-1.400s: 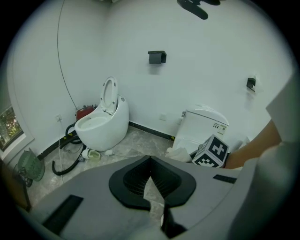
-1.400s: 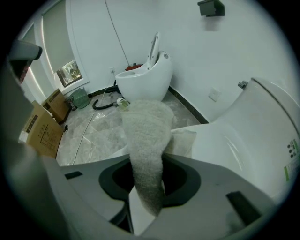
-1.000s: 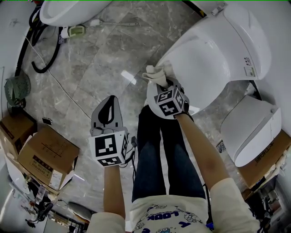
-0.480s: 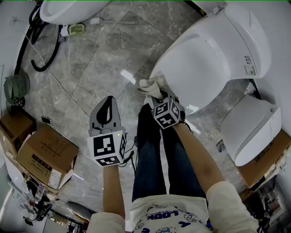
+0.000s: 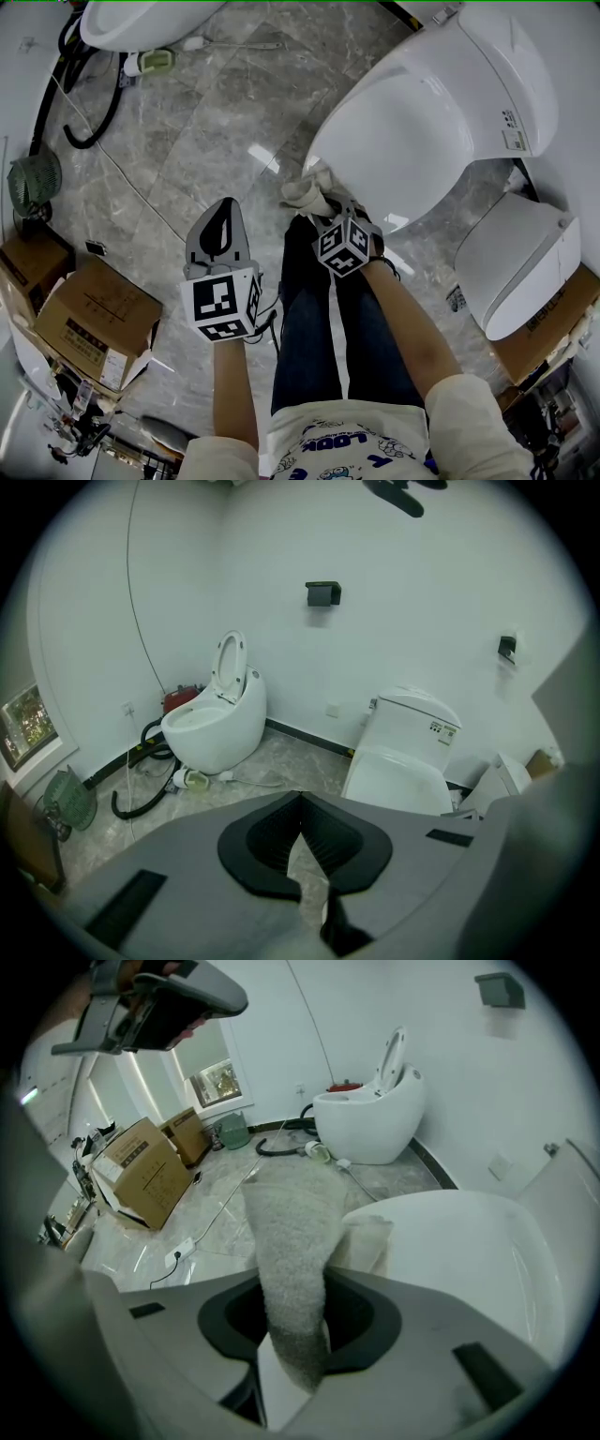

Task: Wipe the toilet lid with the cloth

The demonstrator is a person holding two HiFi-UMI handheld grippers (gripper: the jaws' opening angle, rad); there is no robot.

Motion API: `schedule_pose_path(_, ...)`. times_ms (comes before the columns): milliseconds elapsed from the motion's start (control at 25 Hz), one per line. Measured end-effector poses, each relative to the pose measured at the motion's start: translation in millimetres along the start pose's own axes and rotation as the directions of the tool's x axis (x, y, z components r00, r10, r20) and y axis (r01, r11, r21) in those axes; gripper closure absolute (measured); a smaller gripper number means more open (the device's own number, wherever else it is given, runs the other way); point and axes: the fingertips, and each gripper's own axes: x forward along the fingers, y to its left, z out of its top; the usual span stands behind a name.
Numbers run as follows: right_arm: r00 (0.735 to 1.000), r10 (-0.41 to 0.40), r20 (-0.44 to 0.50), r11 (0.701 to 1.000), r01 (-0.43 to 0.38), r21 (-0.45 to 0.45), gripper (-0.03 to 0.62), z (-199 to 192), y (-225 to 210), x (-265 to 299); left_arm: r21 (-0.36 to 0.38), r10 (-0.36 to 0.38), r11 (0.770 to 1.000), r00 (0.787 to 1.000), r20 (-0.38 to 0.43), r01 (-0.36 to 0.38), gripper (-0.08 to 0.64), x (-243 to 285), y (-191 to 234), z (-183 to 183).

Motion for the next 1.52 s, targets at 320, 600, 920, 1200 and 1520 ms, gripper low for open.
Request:
schedule_pose_path(320, 0.994, 0.103, -0.031, 0.985, -0.107, -0.139, 0.477, -21, 18, -7, 0.021, -0.019, 1.000, 1.000, -0.005, 0.019, 0.557, 4, -13, 2)
schedule_pose_path(600, 0.967, 0.246, -0.072, 0.947, -0.256, -0.192, 0.477, -46, 17, -20, 0.048, -0.032, 0.998, 0.999, -0.005, 0.032, 0.557, 13, -24, 14)
schedule_pose_path(920, 0.959, 0.252, -0.129, 0.919, -0.279, -0.279, 0.476, -74, -18, -36, 0.077, -0.051, 0.996, 0.999, -0.010, 0.051, 0.557, 28, -44, 28)
schedule_pose_path(1200, 0.958, 0.260, -0.116, 0.924, -0.282, -0.258, 0.476, -90, -60, -51, 0.091, -0.061, 0.994, 0.998, -0.020, 0.063, 0.557, 40, -62, 36)
schedule_pose_path(1520, 0.967, 0.238, -0.093, 0.942, -0.253, -0.220, 0.476, -93, -123, -63, 0.109, -0.065, 0.992, 0.998, -0.025, 0.067, 0.557, 52, -77, 45)
